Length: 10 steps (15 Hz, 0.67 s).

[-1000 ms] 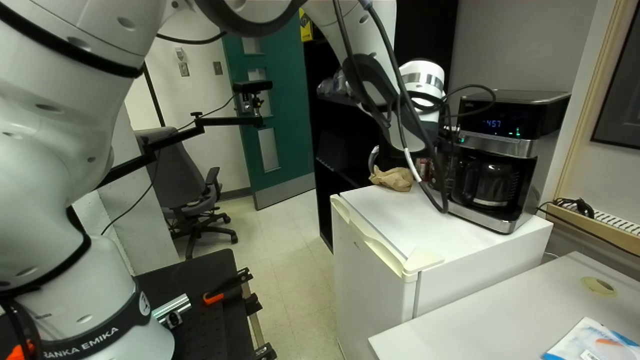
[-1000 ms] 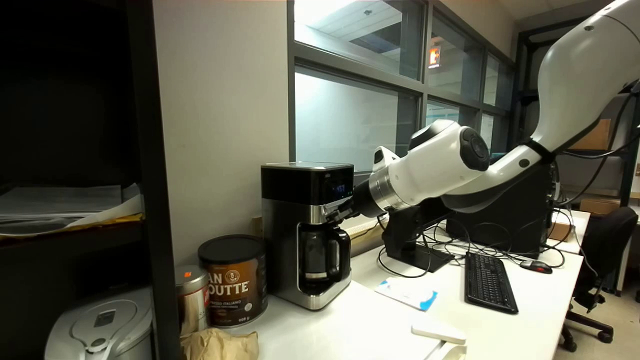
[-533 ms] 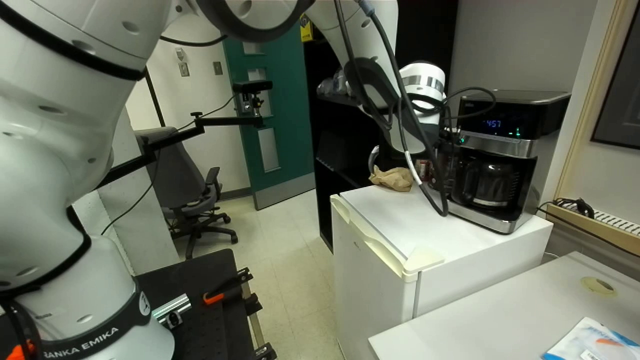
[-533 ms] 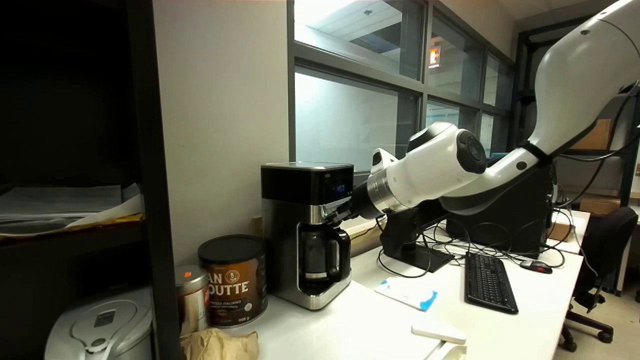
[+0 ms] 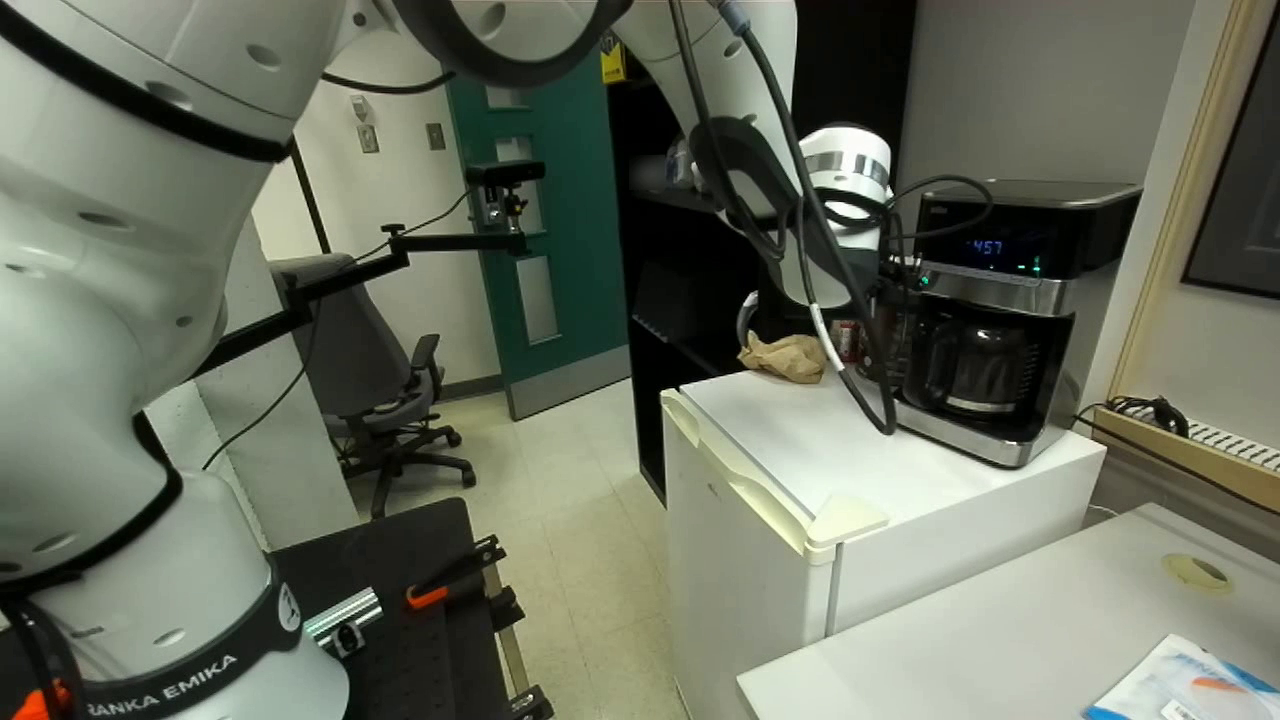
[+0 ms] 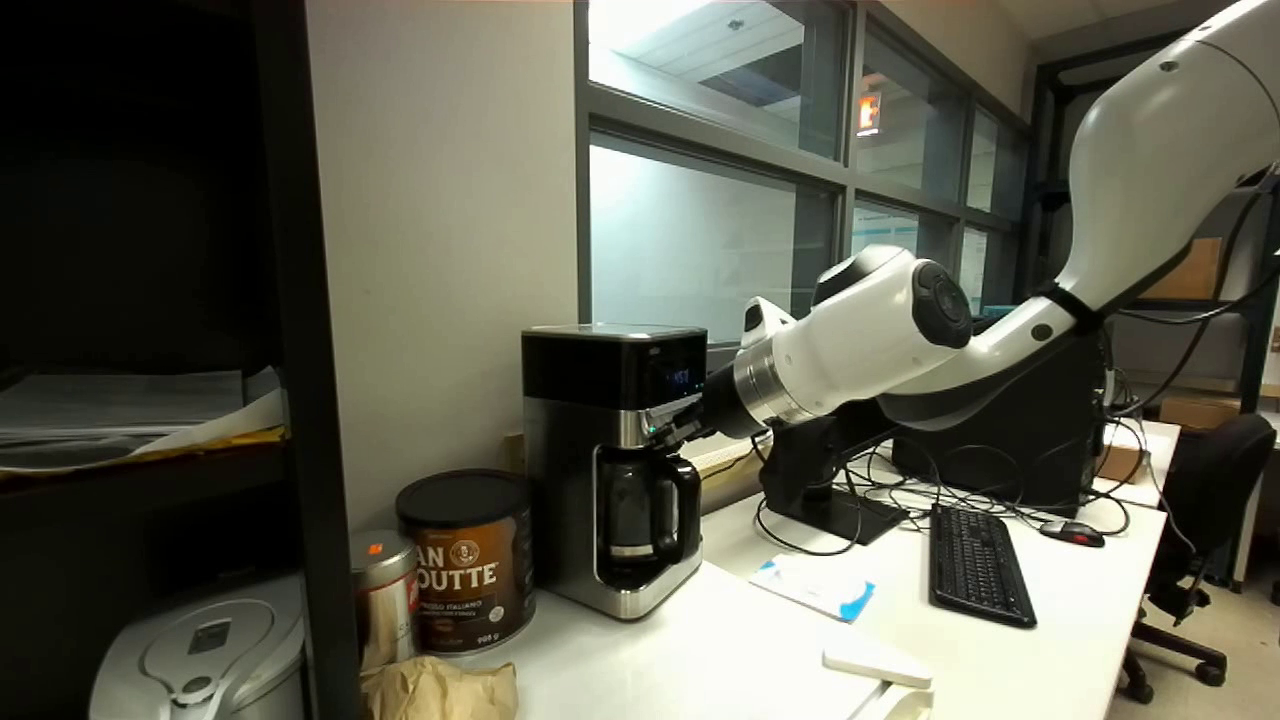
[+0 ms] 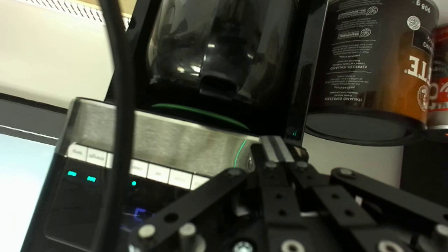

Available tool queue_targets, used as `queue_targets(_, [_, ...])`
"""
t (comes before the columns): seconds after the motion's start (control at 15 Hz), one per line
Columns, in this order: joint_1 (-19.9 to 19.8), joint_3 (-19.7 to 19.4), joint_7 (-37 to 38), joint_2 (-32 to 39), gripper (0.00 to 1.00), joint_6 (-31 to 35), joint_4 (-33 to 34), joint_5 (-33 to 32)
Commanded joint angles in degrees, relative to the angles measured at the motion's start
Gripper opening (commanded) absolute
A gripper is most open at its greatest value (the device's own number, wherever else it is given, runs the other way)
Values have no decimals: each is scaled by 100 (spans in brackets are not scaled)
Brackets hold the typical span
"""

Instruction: Press the button on the left side of the coffee machine

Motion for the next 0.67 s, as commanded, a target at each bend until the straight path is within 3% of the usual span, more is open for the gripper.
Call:
queue_targets(0.0, [21,13,18,113,0,-63,301,-20])
queue_targets(0.6, [-82,1,4,51,0,-45,275,-16])
